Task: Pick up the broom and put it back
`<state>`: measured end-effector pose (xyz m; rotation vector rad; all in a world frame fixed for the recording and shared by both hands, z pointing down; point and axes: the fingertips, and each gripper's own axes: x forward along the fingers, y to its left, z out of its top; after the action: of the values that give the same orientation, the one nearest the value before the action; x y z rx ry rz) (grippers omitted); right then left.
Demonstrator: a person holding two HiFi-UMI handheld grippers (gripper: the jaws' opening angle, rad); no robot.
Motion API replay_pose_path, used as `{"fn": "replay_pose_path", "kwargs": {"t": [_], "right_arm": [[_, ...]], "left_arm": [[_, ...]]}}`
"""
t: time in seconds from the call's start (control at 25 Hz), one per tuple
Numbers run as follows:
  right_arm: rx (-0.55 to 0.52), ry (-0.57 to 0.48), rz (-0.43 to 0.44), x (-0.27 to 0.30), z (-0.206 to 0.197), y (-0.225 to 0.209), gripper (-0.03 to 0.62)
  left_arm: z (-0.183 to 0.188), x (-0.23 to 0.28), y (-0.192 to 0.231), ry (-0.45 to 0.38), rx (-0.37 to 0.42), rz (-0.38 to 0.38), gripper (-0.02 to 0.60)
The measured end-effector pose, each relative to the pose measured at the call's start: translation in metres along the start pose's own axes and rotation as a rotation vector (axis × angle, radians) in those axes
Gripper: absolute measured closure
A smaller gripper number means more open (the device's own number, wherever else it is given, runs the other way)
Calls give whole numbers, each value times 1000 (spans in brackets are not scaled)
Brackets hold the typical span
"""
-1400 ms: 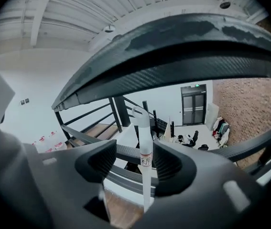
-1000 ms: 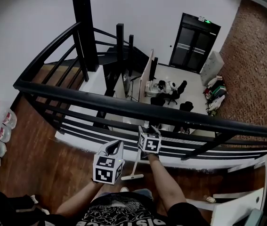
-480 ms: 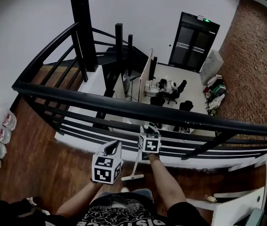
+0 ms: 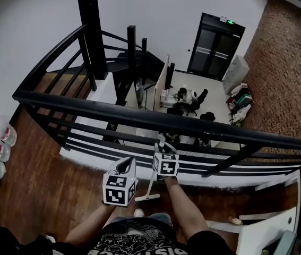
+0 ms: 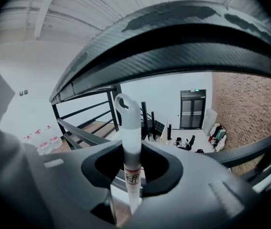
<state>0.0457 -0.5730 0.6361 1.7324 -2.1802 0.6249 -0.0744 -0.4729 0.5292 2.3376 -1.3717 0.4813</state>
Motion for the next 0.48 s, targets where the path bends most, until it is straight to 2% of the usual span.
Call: {"fn": "replay_pose_path", "kwargs": {"t": [0.48], "right_arm": [[-16, -34, 15, -60, -17, 18, 502]], "left_arm": [[-17, -16, -20, 6, -9, -10, 577]]}}
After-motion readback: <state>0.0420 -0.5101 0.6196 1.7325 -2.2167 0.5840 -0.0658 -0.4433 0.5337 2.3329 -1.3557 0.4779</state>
